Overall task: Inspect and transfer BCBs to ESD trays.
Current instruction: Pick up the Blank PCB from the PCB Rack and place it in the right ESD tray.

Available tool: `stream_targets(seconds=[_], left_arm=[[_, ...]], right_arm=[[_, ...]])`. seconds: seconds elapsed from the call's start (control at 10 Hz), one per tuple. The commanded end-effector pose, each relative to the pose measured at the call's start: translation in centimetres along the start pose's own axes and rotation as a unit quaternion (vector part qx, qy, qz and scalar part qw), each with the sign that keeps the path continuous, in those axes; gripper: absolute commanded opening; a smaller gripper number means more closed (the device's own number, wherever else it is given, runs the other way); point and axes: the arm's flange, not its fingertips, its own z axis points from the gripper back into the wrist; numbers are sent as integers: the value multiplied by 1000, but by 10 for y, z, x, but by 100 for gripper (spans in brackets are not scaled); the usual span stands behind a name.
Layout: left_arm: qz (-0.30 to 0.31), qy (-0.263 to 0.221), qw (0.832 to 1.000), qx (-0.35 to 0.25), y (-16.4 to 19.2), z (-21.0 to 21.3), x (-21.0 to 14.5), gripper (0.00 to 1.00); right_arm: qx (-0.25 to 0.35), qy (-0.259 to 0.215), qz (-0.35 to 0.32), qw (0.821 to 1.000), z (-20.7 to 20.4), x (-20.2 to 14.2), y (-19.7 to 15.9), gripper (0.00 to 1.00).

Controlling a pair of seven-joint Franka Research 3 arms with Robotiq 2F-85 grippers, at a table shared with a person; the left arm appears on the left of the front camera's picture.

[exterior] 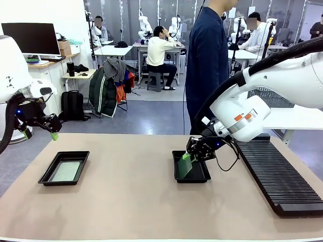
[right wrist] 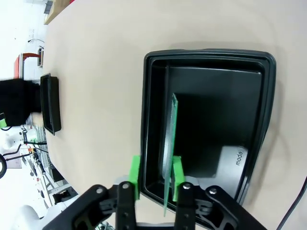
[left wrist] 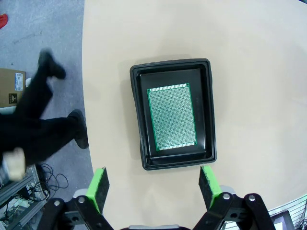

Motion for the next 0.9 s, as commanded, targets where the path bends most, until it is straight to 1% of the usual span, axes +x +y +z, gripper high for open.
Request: stream_targets(seconds=[0.0, 0.2, 0.4, 0.5, 0.6, 0.7, 0.8], left_arm=[[1, -2, 1000, 1, 0, -1, -1, 100], [1, -2, 1000, 1, 0, -1, -1, 100], [1, -2, 1000, 1, 0, -1, -1, 100], [1, -2, 1000, 1, 0, -1, -1, 100], [1, -2, 1000, 1, 0, -1, -1, 100], [1, -2, 1000, 1, 0, -1, -1, 100], [1, -2, 1000, 1, 0, -1, -1, 100]], right_arm=[[-34, 1, -7, 999, 1, 4, 0, 49], [-82, -6, 4, 997, 6, 4, 8, 69], [-151, -23, 13, 988, 17, 3, 20, 88], [-192, -28, 19, 981, 24, 3, 27, 84], [-227, -30, 23, 973, 30, 3, 32, 100], [-261, -33, 25, 965, 38, 3, 36, 100], [-278, -31, 31, 959, 46, 3, 41, 100]])
